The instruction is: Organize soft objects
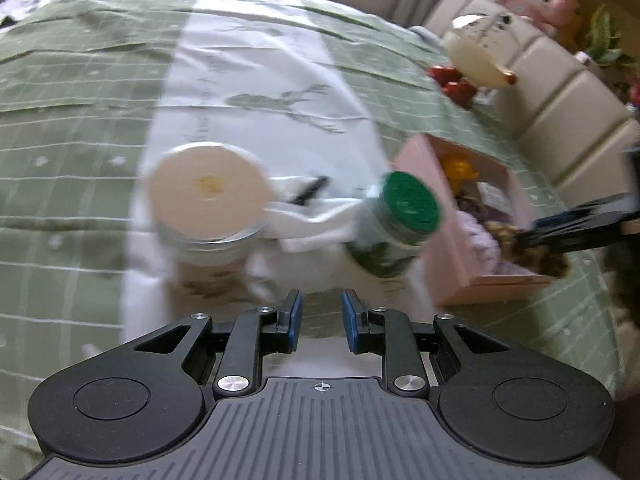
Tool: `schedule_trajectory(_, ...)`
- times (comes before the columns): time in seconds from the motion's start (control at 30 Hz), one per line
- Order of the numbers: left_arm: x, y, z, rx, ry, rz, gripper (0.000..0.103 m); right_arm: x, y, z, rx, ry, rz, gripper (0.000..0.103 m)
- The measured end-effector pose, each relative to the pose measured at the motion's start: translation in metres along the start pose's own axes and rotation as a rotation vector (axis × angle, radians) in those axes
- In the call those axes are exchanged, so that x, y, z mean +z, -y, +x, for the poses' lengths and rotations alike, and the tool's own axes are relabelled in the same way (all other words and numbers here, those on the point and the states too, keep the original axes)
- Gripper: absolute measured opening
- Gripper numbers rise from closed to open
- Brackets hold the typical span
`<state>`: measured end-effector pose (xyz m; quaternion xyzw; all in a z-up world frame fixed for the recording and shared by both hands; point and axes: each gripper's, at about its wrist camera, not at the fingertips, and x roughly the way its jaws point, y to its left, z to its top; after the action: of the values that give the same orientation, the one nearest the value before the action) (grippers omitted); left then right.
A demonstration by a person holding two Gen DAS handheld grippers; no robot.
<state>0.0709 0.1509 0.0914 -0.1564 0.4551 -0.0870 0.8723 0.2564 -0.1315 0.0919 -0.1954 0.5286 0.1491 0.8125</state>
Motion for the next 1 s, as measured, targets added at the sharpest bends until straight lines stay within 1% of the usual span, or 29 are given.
schedule_trajectory(0.03,0.000,0.008,0.003,-0.023,-0.004,0.008,0.024,0.001,0.000,0.015,0.010,-0.037,0.000,0.048)
schedule_trajectory(0.07,0.000,0.016,0.006,-0.044,-0.008,0.017,0.024,0.001,-0.003,0.026,0.009,-0.067,-0.010,0.042)
schedule_trajectory(0.1,0.000,0.024,0.010,-0.064,-0.014,0.027,0.024,0.001,-0.006,0.035,0.010,-0.094,-0.027,0.023)
schedule_trajectory(0.13,-0.001,0.031,0.013,-0.082,-0.021,0.037,0.024,0.000,-0.010,0.039,0.013,-0.116,-0.049,0.013)
schedule_trajectory(0.17,-0.002,0.038,0.016,-0.097,-0.028,0.046,0.024,0.003,-0.013,0.039,0.014,-0.101,-0.058,0.012)
schedule_trajectory(0.23,-0.003,0.048,0.019,-0.127,-0.042,0.061,0.024,0.015,-0.010,0.026,0.029,-0.009,-0.018,0.012)
schedule_trajectory(0.27,-0.004,0.051,0.020,-0.134,-0.045,0.065,0.024,0.024,-0.003,0.016,0.064,0.041,0.038,0.012)
schedule_trajectory(0.33,-0.005,0.052,0.020,-0.134,-0.047,0.063,0.024,0.040,0.018,0.002,0.179,0.125,0.168,0.012)
schedule_trajectory(0.4,-0.006,0.049,0.021,-0.121,-0.051,0.050,0.024,0.046,0.032,0.002,0.241,0.167,0.245,0.012)
schedule_trajectory(0.47,-0.007,0.041,0.022,-0.100,-0.060,0.030,0.024,0.044,0.039,0.012,0.265,0.169,0.276,0.012)
schedule_trajectory(0.5,-0.008,0.038,0.023,-0.089,-0.067,0.019,0.024,0.040,0.041,0.023,0.266,0.155,0.288,0.012)
schedule_trajectory(0.57,-0.012,0.029,0.024,-0.068,-0.078,0.001,0.024,0.027,0.039,0.048,0.229,0.093,0.295,0.012)
schedule_trajectory(0.6,-0.014,0.024,0.024,-0.052,-0.086,-0.004,0.024,0.024,0.037,0.059,0.203,0.059,0.290,0.012)
schedule_trajectory(0.63,-0.017,0.020,0.024,-0.036,-0.093,-0.010,0.024,0.016,0.032,0.059,0.184,0.051,0.281,0.013)
schedule_trajectory(0.67,-0.019,0.015,0.024,-0.018,-0.102,-0.019,0.024,0.011,0.028,0.056,0.168,0.072,0.270,0.013)
schedule_trajectory(0.7,-0.021,0.009,0.024,0.002,-0.111,-0.031,0.024,0.010,0.024,0.050,0.160,0.066,0.260,0.022)
schedule_trajectory(0.73,-0.022,0.002,0.023,0.021,-0.115,-0.046,0.024,0.010,0.019,0.043,0.145,0.059,0.251,0.027)
schedule_trajectory(0.77,-0.023,-0.004,0.021,0.039,-0.117,-0.063,0.024,0.011,0.011,0.030,0.114,0.084,0.223,0.033)
schedule_trajectory(0.83,-0.022,-0.018,0.016,0.070,-0.113,-0.097,0.024,0.014,-0.009,-0.001,0.021,0.193,0.109,0.033)
schedule_trajectory(0.87,-0.022,-0.024,0.014,0.081,-0.110,-0.105,0.024,0.012,-0.025,-0.018,-0.014,0.251,0.030,0.036)
schedule_trajectory(0.9,-0.021,-0.030,0.010,0.094,-0.104,-0.111,0.024,0.013,-0.042,-0.032,-0.025,0.294,-0.049,0.044)
schedule_trajectory(0.97,-0.020,-0.038,0.003,0.110,-0.091,-0.122,0.024,0.017,-0.077,-0.052,0.030,0.336,-0.189,0.054)
schedule_trajectory(1.0,-0.019,-0.043,-0.002,0.116,-0.082,-0.132,0.024,0.020,-0.095,-0.056,0.065,0.337,-0.251,0.054)
